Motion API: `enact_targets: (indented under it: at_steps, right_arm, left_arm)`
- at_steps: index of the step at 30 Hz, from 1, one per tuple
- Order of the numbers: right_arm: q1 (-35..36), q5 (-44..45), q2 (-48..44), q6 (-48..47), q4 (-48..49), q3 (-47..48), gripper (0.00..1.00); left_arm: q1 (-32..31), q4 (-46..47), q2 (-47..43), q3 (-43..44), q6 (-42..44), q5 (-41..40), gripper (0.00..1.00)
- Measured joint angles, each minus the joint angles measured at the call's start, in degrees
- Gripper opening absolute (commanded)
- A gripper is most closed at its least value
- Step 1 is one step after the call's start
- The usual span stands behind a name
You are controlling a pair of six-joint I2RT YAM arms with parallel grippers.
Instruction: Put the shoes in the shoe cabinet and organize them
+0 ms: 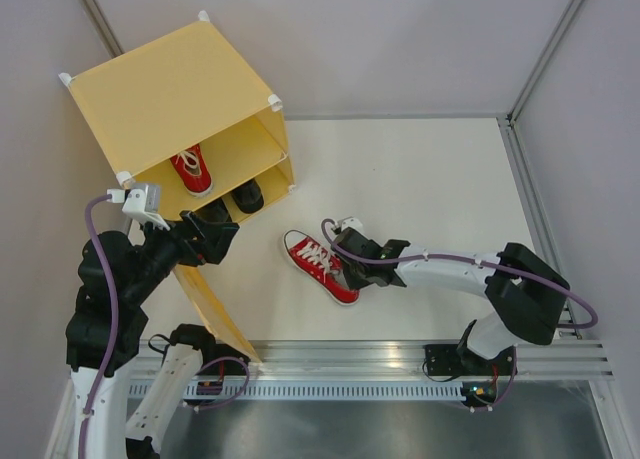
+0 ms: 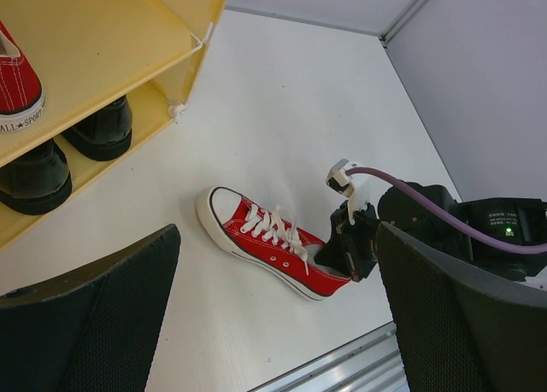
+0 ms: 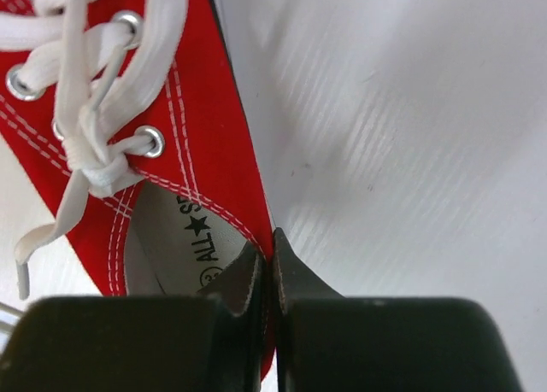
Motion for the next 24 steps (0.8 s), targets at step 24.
enact_targets:
  at_steps: [24]
  right_arm:
    - [-7.0, 2.5, 9.2, -10.0, -18.1, 45.9, 0.01]
  left_arm:
    - [0.0, 0.0, 0.0, 0.0, 0.0, 0.0, 0.99]
